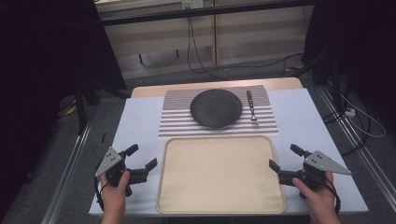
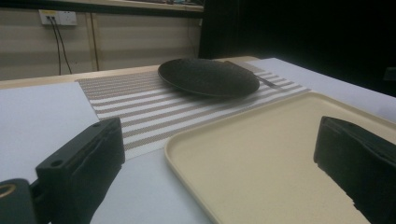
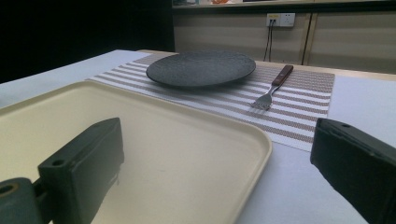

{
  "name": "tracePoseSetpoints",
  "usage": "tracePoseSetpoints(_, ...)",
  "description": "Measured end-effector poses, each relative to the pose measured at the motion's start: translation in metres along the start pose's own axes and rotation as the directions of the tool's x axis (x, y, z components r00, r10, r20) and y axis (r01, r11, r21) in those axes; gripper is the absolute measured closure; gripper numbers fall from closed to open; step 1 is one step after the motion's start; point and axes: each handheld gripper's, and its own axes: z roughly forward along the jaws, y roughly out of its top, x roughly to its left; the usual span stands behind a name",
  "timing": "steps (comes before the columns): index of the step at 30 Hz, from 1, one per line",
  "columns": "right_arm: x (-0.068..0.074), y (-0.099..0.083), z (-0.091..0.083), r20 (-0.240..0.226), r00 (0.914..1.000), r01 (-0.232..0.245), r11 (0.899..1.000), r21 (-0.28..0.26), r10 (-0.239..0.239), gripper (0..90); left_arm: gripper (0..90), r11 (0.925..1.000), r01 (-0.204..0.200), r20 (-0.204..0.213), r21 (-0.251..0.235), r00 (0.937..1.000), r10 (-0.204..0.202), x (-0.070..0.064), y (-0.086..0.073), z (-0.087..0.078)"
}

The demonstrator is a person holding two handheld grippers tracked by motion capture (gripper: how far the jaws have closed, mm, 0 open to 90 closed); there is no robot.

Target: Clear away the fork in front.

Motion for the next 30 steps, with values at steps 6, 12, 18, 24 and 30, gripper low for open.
tracePoseSetpoints(6,-0.002,-0.001,0.002,-0.006,1.0,0.002,1.0,0.015,-0.002,2.4,2.3,0.9999,-0.01,0.009,0.003,0.9999,0.01,0.0,0.0,0.001)
tracePoseSetpoints(12,-0.006,0.002,0.009,0.005,0.9997,0.023,0.999,0.044,-0.023,2.4,2.3,0.9999,-0.016,0.011,0.005,0.9998,0.016,0.0,0.0,0.001)
tracePoseSetpoints(18,-0.013,0.01,0.02,0.026,0.9984,0.048,0.997,0.061,-0.05,2.3,2.3,0.9995,-0.024,0.016,0.02,0.9996,0.024,0.0,-0.001,0.002)
tracePoseSetpoints(24,-0.022,0.016,0.036,0.056,0.9972,0.045,0.996,0.083,-0.05,2.5,2.3,0.999,-0.034,0.031,0.028,0.999,0.033,-0.001,-0.001,0.004)
tracePoseSetpoints(30,-0.027,0.028,0.055,0.076,0.9958,0.044,0.995,0.091,-0.051,2.5,2.4,0.9992,-0.032,0.031,0.024,0.999,0.031,0.0,-0.001,0.004)
